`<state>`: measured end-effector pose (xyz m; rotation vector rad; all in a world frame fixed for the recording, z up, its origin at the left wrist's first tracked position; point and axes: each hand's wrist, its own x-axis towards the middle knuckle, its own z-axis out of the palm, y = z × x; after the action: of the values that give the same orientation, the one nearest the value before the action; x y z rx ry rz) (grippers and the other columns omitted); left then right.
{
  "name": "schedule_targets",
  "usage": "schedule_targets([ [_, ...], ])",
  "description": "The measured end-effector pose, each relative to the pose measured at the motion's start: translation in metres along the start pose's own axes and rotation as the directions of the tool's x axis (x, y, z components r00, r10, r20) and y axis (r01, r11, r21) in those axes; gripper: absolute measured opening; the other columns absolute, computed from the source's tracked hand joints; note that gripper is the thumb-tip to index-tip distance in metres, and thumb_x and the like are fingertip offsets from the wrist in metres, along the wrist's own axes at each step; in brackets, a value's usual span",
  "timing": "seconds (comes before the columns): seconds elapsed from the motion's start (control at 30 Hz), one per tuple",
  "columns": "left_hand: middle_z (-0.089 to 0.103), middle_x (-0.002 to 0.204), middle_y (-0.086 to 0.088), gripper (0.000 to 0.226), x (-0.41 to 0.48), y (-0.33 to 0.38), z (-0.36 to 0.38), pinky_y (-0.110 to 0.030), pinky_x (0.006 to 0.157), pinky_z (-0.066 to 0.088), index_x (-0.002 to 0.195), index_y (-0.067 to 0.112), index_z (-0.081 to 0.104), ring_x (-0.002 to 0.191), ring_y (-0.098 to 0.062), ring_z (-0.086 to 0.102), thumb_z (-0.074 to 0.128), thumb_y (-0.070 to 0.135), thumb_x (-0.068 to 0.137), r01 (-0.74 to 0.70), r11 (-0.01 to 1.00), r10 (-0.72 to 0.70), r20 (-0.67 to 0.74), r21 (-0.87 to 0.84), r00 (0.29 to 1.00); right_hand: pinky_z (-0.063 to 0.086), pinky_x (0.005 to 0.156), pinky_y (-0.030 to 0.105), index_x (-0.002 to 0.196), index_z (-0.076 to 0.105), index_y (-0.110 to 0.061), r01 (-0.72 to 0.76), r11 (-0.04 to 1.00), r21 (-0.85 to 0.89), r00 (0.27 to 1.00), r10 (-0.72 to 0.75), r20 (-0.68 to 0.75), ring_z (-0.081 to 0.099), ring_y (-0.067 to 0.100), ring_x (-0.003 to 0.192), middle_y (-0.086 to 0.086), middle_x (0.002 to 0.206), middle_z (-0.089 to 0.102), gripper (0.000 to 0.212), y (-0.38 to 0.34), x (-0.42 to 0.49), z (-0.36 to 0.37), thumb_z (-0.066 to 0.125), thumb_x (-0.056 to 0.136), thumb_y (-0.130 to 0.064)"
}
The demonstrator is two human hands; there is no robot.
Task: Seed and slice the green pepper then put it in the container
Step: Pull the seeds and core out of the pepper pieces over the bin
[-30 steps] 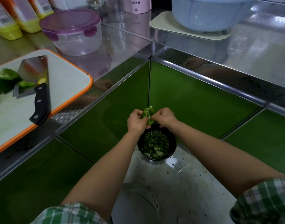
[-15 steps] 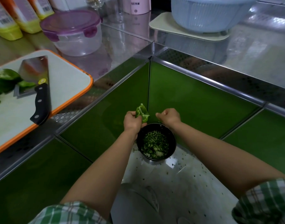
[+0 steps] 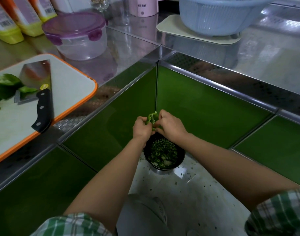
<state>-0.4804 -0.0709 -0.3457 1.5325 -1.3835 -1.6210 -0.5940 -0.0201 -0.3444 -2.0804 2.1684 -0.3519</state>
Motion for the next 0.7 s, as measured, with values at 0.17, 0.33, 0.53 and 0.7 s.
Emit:
schedule_targets([
  [0.17, 0.061, 0.11, -0.013, 0.014, 0.004, -0.004, 0.003, -0.041, 0.084, 0.059, 0.109, 0.009, 0.051, 0.097, -0.024, 0.065, 0.047, 0.003, 0.097, -0.008, 0.999, 0.009, -0.01, 0.046, 1.0, 0.032, 0.063, 0.029, 0.097, 0.067, -0.01, 0.009, 0.999, -0.045, 1.0, -0.008, 0.014, 0.039, 0.015, 0.09, 0.0, 0.098, 0.035, 0.017, -0.003, 0.003, -0.002, 0.068, 0.085, -0.022],
  [0.33, 0.06, 0.11, -0.011, 0.017, 0.004, -0.009, 0.003, -0.044, 0.09, 0.056, 0.107, 0.012, 0.051, 0.102, -0.024, 0.062, 0.05, 0.001, 0.093, -0.062, 0.987, 0.065, -0.016, 0.148, 0.998, 0.045, 0.085, 0.034, 0.086, 0.053, -0.018, -0.294, 0.915, 0.276, 0.933, 0.213, 0.289, 0.044, 0.018, 0.094, 0.002, 0.103, 0.035, 0.019, -0.003, 0.013, 0.004, 0.071, 0.081, -0.025],
  [0.53, 0.057, 0.115, -0.009, 0.025, 0.011, -0.008, -0.006, -0.037, 0.087, 0.057, 0.118, 0.009, 0.05, 0.095, -0.019, 0.063, 0.046, -0.002, 0.096, -0.054, 0.991, 0.062, -0.058, 0.123, 0.996, 0.037, 0.06, 0.022, 0.067, 0.047, -0.019, -0.46, 0.674, 0.578, 0.871, 0.471, 0.144, 0.048, 0.015, 0.076, -0.003, 0.076, 0.048, 0.027, 0.012, 0.004, 0.008, 0.063, 0.089, -0.016],
  [0.7, 0.056, 0.117, -0.008, 0.024, 0.009, -0.011, -0.008, -0.036, 0.087, 0.057, 0.117, 0.009, 0.05, 0.096, -0.018, 0.063, 0.048, -0.002, 0.096, -0.069, 0.993, 0.073, -0.044, 0.096, 0.996, 0.054, 0.088, 0.037, 0.118, 0.06, -0.013, -0.613, 0.517, 0.597, 0.781, 0.509, 0.361, 0.064, 0.021, 0.095, 0.005, 0.109, 0.063, 0.029, 0.03, 0.002, 0.013, 0.062, 0.092, -0.025],
])
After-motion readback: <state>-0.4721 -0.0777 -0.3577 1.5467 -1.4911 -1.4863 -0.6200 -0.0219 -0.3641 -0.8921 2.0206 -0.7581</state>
